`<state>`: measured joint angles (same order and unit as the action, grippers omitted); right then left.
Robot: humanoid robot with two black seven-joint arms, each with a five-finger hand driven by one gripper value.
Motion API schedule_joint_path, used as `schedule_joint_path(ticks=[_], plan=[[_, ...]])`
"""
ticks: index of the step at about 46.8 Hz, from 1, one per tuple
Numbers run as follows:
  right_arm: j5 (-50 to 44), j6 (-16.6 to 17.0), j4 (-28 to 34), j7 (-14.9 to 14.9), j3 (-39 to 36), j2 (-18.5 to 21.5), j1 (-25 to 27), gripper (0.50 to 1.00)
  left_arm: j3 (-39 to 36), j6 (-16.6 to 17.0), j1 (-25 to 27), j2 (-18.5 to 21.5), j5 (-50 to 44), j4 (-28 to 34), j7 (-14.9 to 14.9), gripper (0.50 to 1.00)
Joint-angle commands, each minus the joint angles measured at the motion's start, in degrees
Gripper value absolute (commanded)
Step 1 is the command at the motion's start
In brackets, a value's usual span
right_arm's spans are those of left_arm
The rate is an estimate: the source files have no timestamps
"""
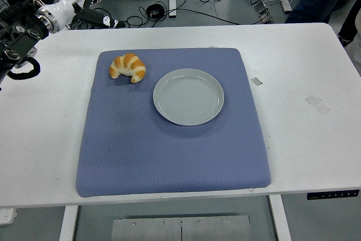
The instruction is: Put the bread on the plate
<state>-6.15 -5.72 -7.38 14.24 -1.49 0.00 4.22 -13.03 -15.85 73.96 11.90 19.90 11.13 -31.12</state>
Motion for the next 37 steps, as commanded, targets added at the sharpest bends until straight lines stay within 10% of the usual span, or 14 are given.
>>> schedule_joint_path(ticks=[1, 17, 37], plan=[[0.0, -0.08, 0.0, 0.0, 0.0, 0.0, 0.0, 1.0, -2.0, 0.03, 0.48, 0.93, 0.32, -0.24, -0.08, 0.978], [0.0, 0.01, 0.0, 0.0, 0.0, 0.0, 0.0, 1.0, -2.97, 0.47, 4.44, 3.3, 4.36, -1.46, 1.06, 0.978], [0.0, 0.01, 0.0, 0.0, 0.0, 0.0, 0.0, 1.0, -5.34, 2.14, 3.2, -3.64, 6.99, -1.47, 12.48, 0.971]])
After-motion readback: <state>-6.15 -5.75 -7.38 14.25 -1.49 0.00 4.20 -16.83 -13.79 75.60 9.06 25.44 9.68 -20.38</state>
